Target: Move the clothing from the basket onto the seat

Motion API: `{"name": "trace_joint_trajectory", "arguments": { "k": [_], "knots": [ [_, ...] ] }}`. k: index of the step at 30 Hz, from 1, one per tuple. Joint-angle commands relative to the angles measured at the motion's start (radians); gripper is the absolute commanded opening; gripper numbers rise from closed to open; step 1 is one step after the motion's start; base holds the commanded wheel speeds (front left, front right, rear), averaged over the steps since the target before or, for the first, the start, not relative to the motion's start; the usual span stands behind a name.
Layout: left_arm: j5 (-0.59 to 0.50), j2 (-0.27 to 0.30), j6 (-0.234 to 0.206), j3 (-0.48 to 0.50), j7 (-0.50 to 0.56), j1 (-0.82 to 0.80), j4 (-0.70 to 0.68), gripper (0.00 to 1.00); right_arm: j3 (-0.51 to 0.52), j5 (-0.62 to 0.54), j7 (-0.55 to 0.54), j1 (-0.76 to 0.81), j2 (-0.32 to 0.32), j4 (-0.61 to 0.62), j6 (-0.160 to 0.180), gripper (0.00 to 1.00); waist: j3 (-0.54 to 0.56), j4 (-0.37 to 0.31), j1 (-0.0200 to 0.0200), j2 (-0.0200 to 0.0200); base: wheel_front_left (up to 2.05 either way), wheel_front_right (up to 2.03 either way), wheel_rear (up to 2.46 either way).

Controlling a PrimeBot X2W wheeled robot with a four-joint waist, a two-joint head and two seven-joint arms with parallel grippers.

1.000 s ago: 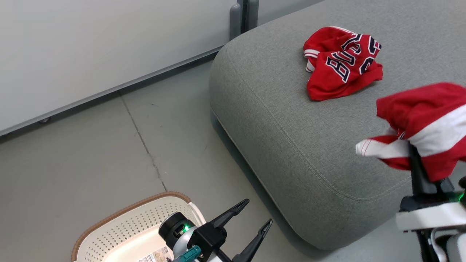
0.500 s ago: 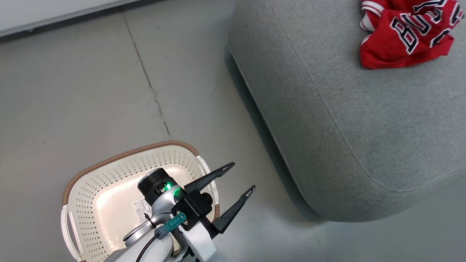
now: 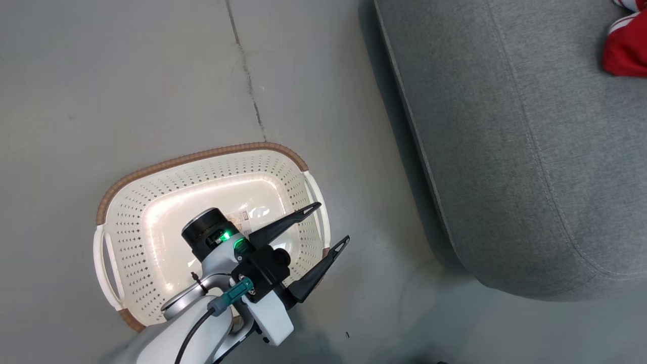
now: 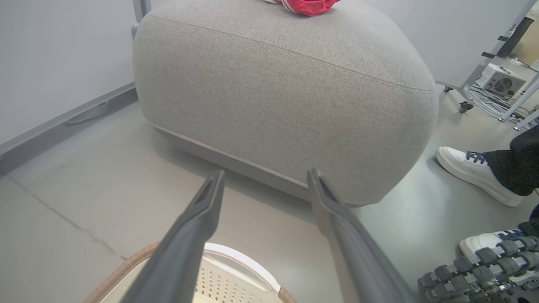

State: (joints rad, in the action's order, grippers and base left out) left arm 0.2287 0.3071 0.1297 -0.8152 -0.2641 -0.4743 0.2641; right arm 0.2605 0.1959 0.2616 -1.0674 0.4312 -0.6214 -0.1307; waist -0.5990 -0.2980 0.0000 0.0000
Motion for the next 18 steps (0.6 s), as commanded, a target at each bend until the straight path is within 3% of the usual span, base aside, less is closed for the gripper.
{"name": "trace_joint_trajectory", "arguments": {
  "k": [1, 6, 18],
  "knots": [
    [-0.005, 0.006, 0.001, 0.002, 0.000, -0.018, -0.004, 1.00, 0.014, -0.008, 0.005, -0.011, 0.003, -0.029, 0.000, 0.00, -0.023, 0.017, 0.0000, 0.0000, 0.00, 0.00, 0.00],
    [0.008, 0.001, 0.001, 0.008, 0.000, -0.023, -0.004, 1.00, 0.070, -0.006, 0.005, -0.072, 0.002, -0.190, 0.000, 0.00, -0.051, 0.026, 0.0000, 0.0000, 0.00, 0.00, 0.00],
    [0.010, 0.018, 0.001, 0.006, 0.000, -0.033, -0.021, 1.00, 0.046, -0.061, -0.055, -0.175, 0.018, -0.541, 0.000, 0.00, -0.100, 0.039, 0.0000, 0.0000, 0.00, 0.00, 0.00]
  ]
}}
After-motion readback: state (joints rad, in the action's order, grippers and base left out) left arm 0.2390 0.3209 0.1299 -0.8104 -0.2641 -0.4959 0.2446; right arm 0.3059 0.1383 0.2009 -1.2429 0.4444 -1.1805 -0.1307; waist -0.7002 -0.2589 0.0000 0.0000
